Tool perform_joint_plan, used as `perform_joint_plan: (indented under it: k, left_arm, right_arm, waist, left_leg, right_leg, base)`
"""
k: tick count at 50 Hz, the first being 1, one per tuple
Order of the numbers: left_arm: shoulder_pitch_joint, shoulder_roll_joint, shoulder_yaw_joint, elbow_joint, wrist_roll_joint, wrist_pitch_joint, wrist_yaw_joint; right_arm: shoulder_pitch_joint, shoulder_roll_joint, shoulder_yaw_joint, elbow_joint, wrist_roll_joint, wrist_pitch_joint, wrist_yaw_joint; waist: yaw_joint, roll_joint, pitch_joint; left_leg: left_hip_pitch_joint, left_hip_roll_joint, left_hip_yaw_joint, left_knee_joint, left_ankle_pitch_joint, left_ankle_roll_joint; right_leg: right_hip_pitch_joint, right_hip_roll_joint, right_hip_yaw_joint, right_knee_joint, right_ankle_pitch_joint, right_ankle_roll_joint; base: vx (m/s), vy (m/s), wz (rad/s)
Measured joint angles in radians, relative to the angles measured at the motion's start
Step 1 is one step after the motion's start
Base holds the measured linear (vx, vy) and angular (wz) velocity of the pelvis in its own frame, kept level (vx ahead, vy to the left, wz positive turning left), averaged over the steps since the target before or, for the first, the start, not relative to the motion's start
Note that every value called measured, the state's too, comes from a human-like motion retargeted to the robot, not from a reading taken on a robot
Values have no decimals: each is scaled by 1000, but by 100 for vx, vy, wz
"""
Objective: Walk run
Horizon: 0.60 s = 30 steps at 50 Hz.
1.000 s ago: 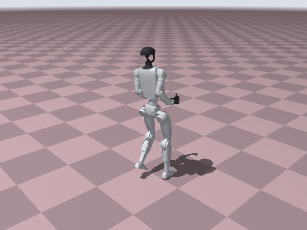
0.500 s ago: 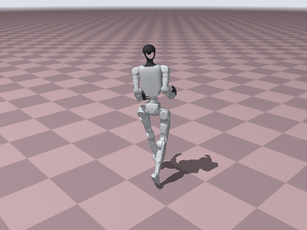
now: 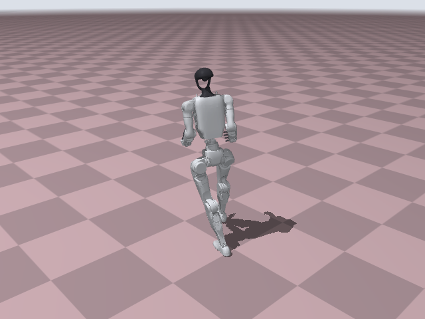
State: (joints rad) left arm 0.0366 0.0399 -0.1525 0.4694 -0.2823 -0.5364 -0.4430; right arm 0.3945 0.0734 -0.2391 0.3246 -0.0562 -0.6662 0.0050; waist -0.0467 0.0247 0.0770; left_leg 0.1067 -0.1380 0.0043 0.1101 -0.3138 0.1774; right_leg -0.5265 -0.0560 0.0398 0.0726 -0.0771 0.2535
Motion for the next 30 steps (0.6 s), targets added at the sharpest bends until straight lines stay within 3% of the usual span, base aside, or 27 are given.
perform_joint_plan:
  k: [3,5,7,10,12,14,18,22,25,28,30]
  left_arm:
    - [17,16,15,1,3,-1,-3]
    - [43,23,40,10,13,0,-16]
    - [84,28,68,17,24,-8,-22]
    - [152,12,103,38,41,-11,-20]
    - [184,-10,123,49,52,-14,-10]
    - [216,-26,139,46,56,-16,4]
    - [273,-38,171,11,47,-13,-8]
    - [318,-14,228,-73,77,-8,-16]
    - [315,-20,256,-119,107,-13,2]
    - [286,-33,252,-144,123,-15,45]
    - [264,-39,244,-148,124,-12,57]
  right_arm:
    - [-7,2,-24,2,-10,3,-6]
    - [-6,10,-39,12,-11,1,-22]
    - [-15,21,-38,26,-2,-6,-46]
    - [-55,25,-33,55,25,-14,-64]
    - [-117,14,-40,80,62,-10,-53]
    - [-185,2,-46,95,108,-10,-39]
    - [-295,-53,-40,66,153,-17,-48]
    - [-362,-120,-12,-5,120,-9,-55]
    - [-400,-165,-31,-21,96,-7,-11]
    - [-397,-173,-35,37,90,-4,23]
    - [-370,-156,-33,101,89,-2,33]
  waist:
    - [-40,32,-18]
    - [-67,52,-39]
    - [-87,78,-47]
    - [-82,91,-51]
    - [-70,46,-50]
    - [-57,-2,-59]
    - [48,-66,-37]
    - [143,-109,-1]
    - [192,-107,4]
    - [231,-141,0]
    - [252,-196,-13]
  left_leg:
    - [21,40,-3,20,67,-61]
    - [22,64,-26,63,162,-137]
    - [7,89,-67,142,348,-241]
    - [-87,55,-131,407,696,-433]
    - [-217,7,-50,634,835,-439]
    - [-343,-23,-23,734,766,-418]
    - [-602,55,188,809,502,-289]
    - [-820,151,320,704,319,-189]
    - [-935,189,377,527,214,-73]
    - [-996,177,346,390,167,-46]
    - [-999,189,369,385,187,3]
  right_leg:
    - [-16,35,-15,72,24,-128]
    - [-12,13,-113,138,23,-134]
    - [6,80,17,172,-23,-171]
    - [76,90,-2,182,-96,-261]
    - [148,53,27,146,-136,-266]
    - [210,39,46,78,-148,-273]
    - [342,38,13,-38,-139,-288]
    - [460,91,43,-62,-167,-352]
    - [535,148,45,-46,-184,-404]
    - [604,151,-7,-25,-56,-351]
    - [629,115,-27,13,114,-285]
  base:
    - [97,-32,75]
    - [116,-42,80]
    - [118,-44,48]
    - [115,-32,8]
    - [109,-22,0]
    - [108,-36,6]
    - [123,-35,-74]
    - [116,-32,-75]
    - [148,-17,-20]
    - [174,-4,-40]
    - [149,-6,-38]
